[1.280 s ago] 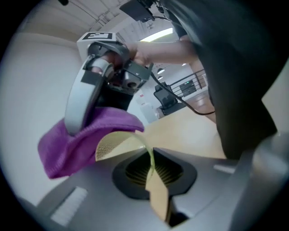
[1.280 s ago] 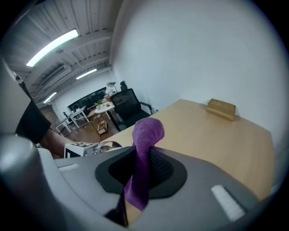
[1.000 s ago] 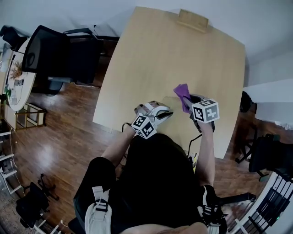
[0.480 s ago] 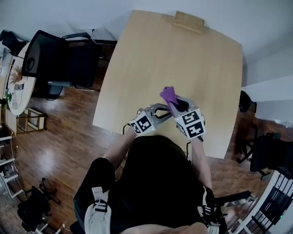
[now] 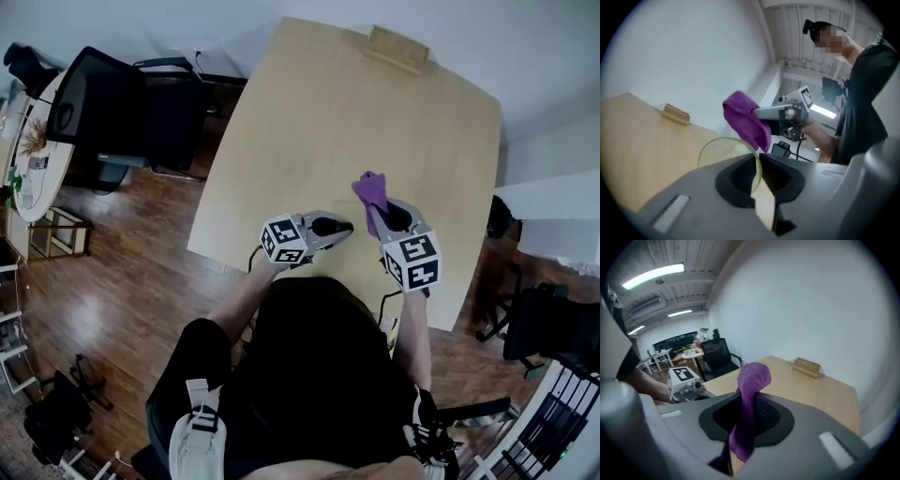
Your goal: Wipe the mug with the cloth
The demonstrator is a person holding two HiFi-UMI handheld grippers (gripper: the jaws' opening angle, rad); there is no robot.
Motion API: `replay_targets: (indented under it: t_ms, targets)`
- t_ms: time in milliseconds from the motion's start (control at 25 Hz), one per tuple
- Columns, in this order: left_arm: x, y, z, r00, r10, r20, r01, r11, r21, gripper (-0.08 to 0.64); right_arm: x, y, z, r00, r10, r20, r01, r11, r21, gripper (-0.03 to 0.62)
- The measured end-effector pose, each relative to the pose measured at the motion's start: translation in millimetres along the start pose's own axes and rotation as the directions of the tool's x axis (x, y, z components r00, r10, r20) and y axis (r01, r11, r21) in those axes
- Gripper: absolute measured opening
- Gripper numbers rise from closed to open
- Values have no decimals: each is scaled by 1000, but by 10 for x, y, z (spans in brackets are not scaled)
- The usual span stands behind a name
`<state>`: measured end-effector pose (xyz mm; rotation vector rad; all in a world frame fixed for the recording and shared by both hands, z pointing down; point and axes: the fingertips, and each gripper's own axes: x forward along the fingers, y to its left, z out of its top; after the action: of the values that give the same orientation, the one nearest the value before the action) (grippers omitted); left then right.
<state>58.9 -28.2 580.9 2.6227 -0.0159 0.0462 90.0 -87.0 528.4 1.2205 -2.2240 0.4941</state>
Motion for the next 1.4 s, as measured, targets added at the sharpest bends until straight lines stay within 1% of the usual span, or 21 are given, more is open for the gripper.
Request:
replay_targets:
  t_ms: [80, 160, 200, 280, 360, 480, 560, 600, 640, 720, 800, 880, 920, 1000, 1080, 1160, 1240, 1280, 1320, 1360, 1400]
  targets:
    - [46, -31, 31, 1000, -19, 3, 19, 1000, -8, 44, 106, 419, 130, 997, 77, -13, -78, 991, -105, 66]
    - [80, -71, 75, 1000, -26, 8, 26, 1000, 3, 43, 218, 631, 80, 994, 83, -76, -97, 972, -212, 66]
    - [83, -88, 90, 1000, -25, 10, 24, 1000, 10, 44, 244, 641, 40, 993, 67, -95, -88, 967, -239, 66]
    - [58, -108, 110, 999, -23, 26, 23, 1000, 3, 48, 240, 497, -24, 995, 20, -101, -43, 971, -237, 64]
    - [7, -100, 120, 998, -25, 56, 27, 999, -40, 48, 237, 187, -160, 991, -56, -119, 30, 977, -213, 64]
    - [-54, -50, 96, 994, -23, 108, 41, 985, -168, 47, 197, -353, -534, 971, -169, -171, 147, 980, -132, 66]
    - [-97, 4, 132, 988, -18, 152, 57, 967, -250, 46, 65, -465, -508, 971, -193, -139, 181, 979, -96, 66]
    - [-111, 37, 153, 986, -15, 164, 60, 960, -274, 46, 14, -379, -364, 981, -168, -97, 160, 983, -87, 66]
    - [-111, 66, 167, 986, -13, 168, 62, 956, -288, 46, -9, -213, -187, 992, -118, -50, 113, 990, -86, 66]
    - [-72, 90, 176, 987, -15, 161, 63, 953, -296, 46, 21, 235, 91, 1000, 8, 7, -7, 990, -138, 66]
    - [-20, 67, 195, 988, -21, 155, 66, 955, -289, 46, 113, 614, 166, 997, 71, -29, -76, 964, -253, 66]
    - [6, 17, 240, 988, -25, 153, 65, 964, -257, 46, 197, 736, 104, 994, 63, -90, -90, 941, -326, 66]
    - [7, -11, 260, 988, -28, 153, 64, 970, -236, 46, 211, 715, 66, 993, 59, -100, -88, 944, -319, 66]
    - [-16, -45, 283, 986, -33, 163, 68, 975, -213, 46, 189, 586, 16, 995, 58, -80, -77, 964, -256, 64]
    - [-58, -30, 292, 982, -26, 186, 69, 971, -228, 48, 158, 340, -82, 997, 21, -70, -34, 979, -200, 64]
    - [-97, 18, 274, 978, -14, 209, 72, 960, -272, 48, 129, -52, -293, 992, -71, -107, 54, 987, -153, 64]
    - [-138, 59, 259, 971, -15, 238, 97, 935, -340, 47, 49, -427, -505, 973, -172, -152, 156, 982, -110, 66]
    - [-151, 72, 257, 969, -16, 245, 109, 922, -371, 46, -21, -512, -521, 970, -197, -146, 184, 978, -96, 66]
    - [-156, 82, 255, 970, -16, 242, 114, 912, -394, 48, -88, -499, -453, 975, -191, -113, 181, 979, -92, 66]
    - [-153, 95, 247, 972, -18, 234, 114, 906, -408, 48, -135, -392, -316, 986, -152, -65, 145, 984, -102, 66]
    - [-143, 111, 227, 975, -20, 223, 113, 905, -411, 48, -153, -210, -148, 996, -90, -17, 87, 988, -128, 66]
